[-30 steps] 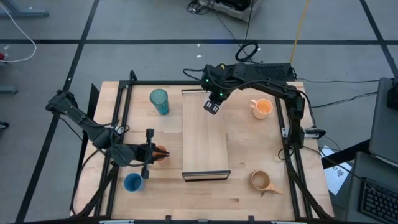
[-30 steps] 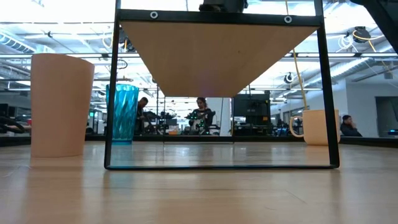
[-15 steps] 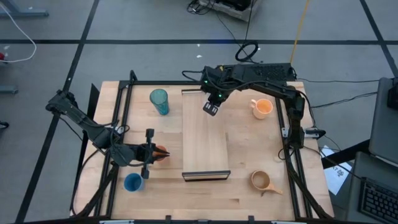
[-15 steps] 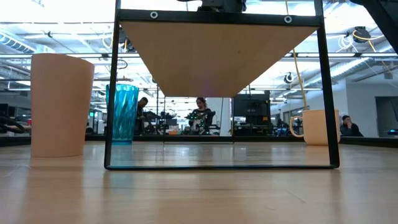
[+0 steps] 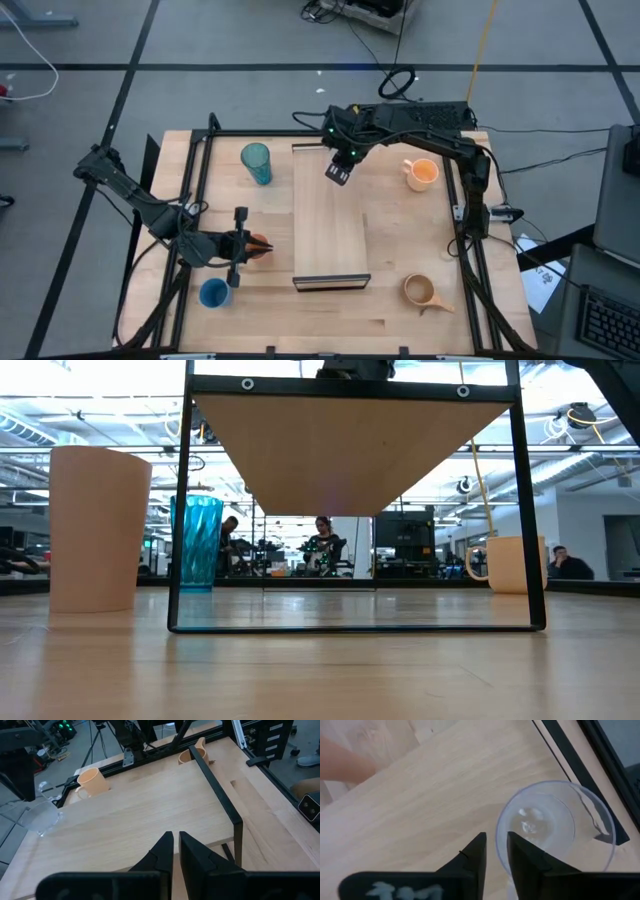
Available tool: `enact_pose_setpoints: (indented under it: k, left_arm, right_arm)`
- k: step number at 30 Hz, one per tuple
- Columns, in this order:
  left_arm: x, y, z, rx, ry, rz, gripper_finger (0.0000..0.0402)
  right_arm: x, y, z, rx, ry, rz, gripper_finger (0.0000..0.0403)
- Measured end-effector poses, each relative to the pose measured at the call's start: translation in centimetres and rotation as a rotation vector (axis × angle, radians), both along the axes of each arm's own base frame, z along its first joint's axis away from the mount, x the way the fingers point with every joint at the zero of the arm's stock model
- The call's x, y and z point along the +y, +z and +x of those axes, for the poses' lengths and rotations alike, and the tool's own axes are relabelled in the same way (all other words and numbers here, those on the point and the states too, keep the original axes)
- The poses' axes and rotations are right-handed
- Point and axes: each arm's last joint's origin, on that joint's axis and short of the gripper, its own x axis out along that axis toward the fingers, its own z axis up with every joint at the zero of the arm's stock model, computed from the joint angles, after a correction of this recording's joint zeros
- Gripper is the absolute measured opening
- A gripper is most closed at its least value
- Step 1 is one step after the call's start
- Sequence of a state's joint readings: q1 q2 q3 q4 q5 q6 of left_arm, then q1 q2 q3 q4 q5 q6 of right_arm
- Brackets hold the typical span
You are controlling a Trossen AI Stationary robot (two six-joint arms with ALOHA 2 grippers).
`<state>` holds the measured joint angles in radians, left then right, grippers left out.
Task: Stack small to large cups/mugs on shelf
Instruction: Put the transparent mug on the shelf, then put the light blue cup on the shelf
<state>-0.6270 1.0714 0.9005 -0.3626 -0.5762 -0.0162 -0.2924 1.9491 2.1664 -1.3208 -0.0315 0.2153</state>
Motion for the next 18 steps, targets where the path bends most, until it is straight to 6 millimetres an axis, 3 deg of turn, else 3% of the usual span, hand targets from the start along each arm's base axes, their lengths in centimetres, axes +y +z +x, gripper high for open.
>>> enact_pose_setpoints:
  k: [9, 18]
  left_arm:
    - [0.00, 0.00, 0.00, 0.000, 0.000, 0.001, 0.0033]
    - [0.00, -0.02, -0.01, 0.002, 0.001, -0.002, 0.0033]
  right_arm:
    - [0.00, 0.19, 0.42, -0.055, 0.018, 0.022, 0.0099]
    - [0.25, 0.73, 0.49, -0.098, 0.029, 0.020, 0.0100]
